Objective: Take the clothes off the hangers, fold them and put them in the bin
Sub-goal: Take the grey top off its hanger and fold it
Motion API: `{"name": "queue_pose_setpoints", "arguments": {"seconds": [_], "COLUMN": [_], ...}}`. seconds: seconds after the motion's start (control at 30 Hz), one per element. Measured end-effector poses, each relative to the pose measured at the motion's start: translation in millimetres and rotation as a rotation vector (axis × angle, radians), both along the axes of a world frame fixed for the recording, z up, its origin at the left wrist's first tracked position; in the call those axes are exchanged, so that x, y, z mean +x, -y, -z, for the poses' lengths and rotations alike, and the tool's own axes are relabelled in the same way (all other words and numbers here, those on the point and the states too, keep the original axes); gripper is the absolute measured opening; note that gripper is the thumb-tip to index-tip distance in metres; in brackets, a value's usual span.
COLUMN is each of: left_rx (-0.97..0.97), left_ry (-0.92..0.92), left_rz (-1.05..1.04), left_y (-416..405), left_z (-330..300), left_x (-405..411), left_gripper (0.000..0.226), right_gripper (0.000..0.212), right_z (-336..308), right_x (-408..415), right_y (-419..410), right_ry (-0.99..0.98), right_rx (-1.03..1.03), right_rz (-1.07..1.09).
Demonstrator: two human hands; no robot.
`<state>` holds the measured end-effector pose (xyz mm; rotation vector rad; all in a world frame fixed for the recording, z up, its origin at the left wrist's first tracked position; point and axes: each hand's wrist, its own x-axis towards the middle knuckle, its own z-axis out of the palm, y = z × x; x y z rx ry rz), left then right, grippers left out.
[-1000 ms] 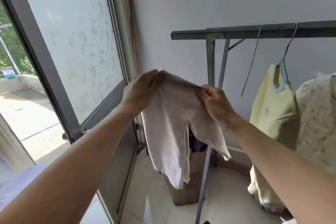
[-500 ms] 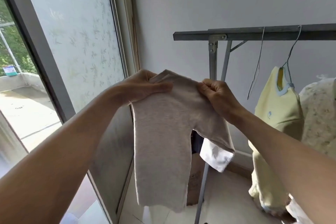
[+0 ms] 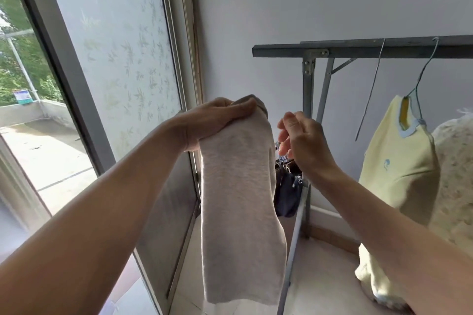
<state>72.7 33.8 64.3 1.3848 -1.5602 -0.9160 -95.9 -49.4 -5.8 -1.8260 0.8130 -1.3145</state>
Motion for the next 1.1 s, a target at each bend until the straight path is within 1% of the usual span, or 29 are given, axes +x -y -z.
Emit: {"name": "queue_pose_setpoints", "arguments": {"seconds": [0.07,0.1,0.17,0.23,0.27,0.3,0.37,0.43,0.5,0.53,0.57,0.6,0.63,0.7,0.73,0.8,0.87,0.9,0.97,1.03,1.1], "left_rx": [-0.004,-0.008,-0.013,-0.004,0.005,0.013,0.026,0.036,0.046,0.043,0.039,0.036,0.033,0.023,0.019,0.013,-0.009,-0.031,-0.074,-0.104,-0.131], "left_ry": [-0.056,-0.089,-0.14,-0.179,-0.197,-0.219,-0.261,-0.297,-0.332,-0.345,-0.349,-0.352,-0.353,-0.354,-0.361,-0.386,-0.381,-0.348,-0.186,0.014,0.099], "left_rz": [-0.019,-0.037,-0.095,-0.141,-0.16,-0.176,-0.195,-0.207,-0.2,-0.199,-0.199,-0.202,-0.211,-0.237,-0.246,-0.246,-0.256,-0.286,-0.372,-0.47,-0.514], "left_y": [-1,-2,-4,-4,-3,-3,-1,1,2,2,2,2,2,3,3,3,5,6,12,19,23], "left_z": [2,3,4,4,5,5,4,3,2,1,-1,-1,-2,-3,-2,-1,1,3,7,13,17], "left_x": [2,2,4,6,7,8,7,6,6,5,5,6,8,13,16,22,26,28,32,35,33], "left_gripper": [0.048,0.046,0.04,0.041,0.044,0.047,0.051,0.05,0.051,0.052,0.051,0.049,0.048,0.05,0.053,0.057,0.055,0.052,0.048,0.046,0.043], "right_gripper": [0.044,0.053,0.078,0.099,0.103,0.102,0.088,0.072,0.059,0.068,0.072,0.064,0.051,0.026,0.021,0.027,0.034,0.037,0.037,0.041,0.042], "right_z": [-4,-6,0,15,23,31,44,51,52,49,49,46,42,31,29,27,24,27,29,30,28], "right_x": [-10,-15,-24,-26,-26,-25,-21,-12,-2,2,5,7,9,8,5,2,2,3,8,11,12], "right_y": [-9,-14,-21,-24,-25,-27,-32,-32,-29,-27,-22,-20,-16,-15,-14,-10,-11,-9,-9,-7,-10], "right_ry": [-0.029,-0.084,-0.285,-0.498,-0.554,-0.565,-0.484,-0.324,-0.202,-0.142,-0.059,0.055,0.183,0.362,0.424,0.541,0.56,0.549,0.492,0.4,0.375], "right_rx": [0.027,0.076,0.221,0.348,0.381,0.408,0.443,0.463,0.447,0.43,0.426,0.424,0.445,0.455,0.458,0.491,0.588,0.678,0.814,0.815,0.752], "right_rz": [0.006,-0.034,-0.19,-0.329,-0.349,-0.358,-0.372,-0.371,-0.272,-0.225,-0.226,-0.281,-0.365,-0.521,-0.539,-0.596,-0.608,-0.561,-0.33,-0.053,0.127]}}
